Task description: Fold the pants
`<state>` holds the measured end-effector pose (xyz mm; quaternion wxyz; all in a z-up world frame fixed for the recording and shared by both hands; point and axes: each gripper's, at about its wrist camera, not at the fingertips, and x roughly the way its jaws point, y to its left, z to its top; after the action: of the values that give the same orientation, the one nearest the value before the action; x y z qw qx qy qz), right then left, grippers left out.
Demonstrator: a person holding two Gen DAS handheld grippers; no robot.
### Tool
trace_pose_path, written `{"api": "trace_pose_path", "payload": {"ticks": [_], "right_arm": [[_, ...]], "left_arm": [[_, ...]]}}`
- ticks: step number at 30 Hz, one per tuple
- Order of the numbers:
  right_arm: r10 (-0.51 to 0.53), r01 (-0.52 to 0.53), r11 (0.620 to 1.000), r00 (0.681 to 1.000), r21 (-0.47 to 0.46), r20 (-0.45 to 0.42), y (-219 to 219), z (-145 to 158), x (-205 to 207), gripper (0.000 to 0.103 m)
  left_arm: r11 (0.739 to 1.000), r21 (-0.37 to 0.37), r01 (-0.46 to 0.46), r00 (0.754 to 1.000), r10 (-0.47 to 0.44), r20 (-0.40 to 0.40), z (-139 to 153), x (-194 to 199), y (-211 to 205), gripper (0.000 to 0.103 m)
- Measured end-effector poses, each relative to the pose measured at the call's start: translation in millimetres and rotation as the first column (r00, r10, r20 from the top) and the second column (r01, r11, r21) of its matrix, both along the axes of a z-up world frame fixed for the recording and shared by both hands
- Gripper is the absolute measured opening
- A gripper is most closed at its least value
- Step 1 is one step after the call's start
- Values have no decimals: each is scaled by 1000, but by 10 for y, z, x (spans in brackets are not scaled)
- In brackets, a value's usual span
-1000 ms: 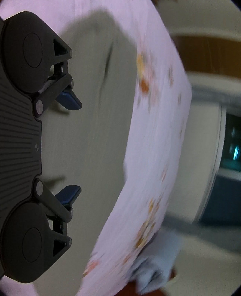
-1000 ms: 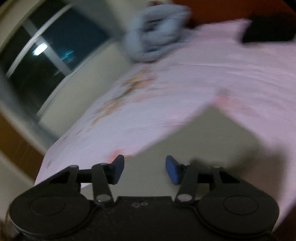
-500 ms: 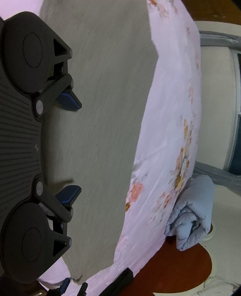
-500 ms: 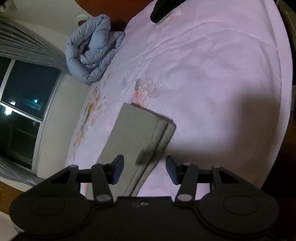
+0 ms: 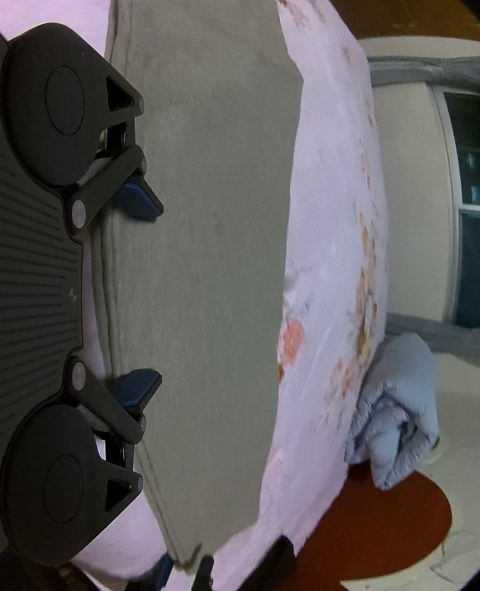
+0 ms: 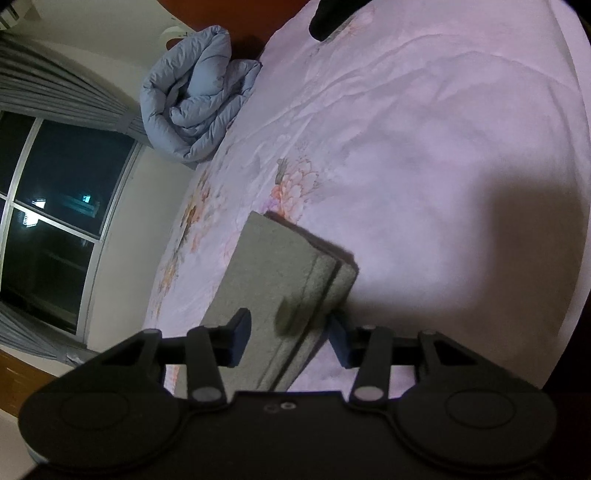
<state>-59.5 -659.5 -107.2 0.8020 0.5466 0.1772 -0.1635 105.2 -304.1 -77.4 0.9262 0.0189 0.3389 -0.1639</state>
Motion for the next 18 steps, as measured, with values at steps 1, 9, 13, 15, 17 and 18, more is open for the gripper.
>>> {"api": "trace_pose_path", "payload": {"ticks": [1,9,13,15,17,18], "right_arm": [[1,-1,1000,1000,3,4,-6,-2,-2,38],[-52,48,995,998,92,44,-49,-105,-132,27],[-58,54,994,997,93,41,-73,-128,-117,27],[-37,34,996,999,86,29,-67,-137,-56,26],[-15,15,1000,1000,21,-4,-25,-48,-3,9],[-5,5,1000,1000,-13,-5,10,20,19,9]], "left_arm": [[999,41,7,1000,-7,-9,-23,2,-44,88],[998,63,-1,999,4,-47,-44,42,-76,91],[998,61,7,999,-5,-38,-63,37,-74,91],[998,68,11,999,-9,-35,-72,55,-92,91],[996,87,20,999,-17,-35,-75,53,-111,91],[996,86,25,999,-22,-39,-63,61,-105,91]]}}
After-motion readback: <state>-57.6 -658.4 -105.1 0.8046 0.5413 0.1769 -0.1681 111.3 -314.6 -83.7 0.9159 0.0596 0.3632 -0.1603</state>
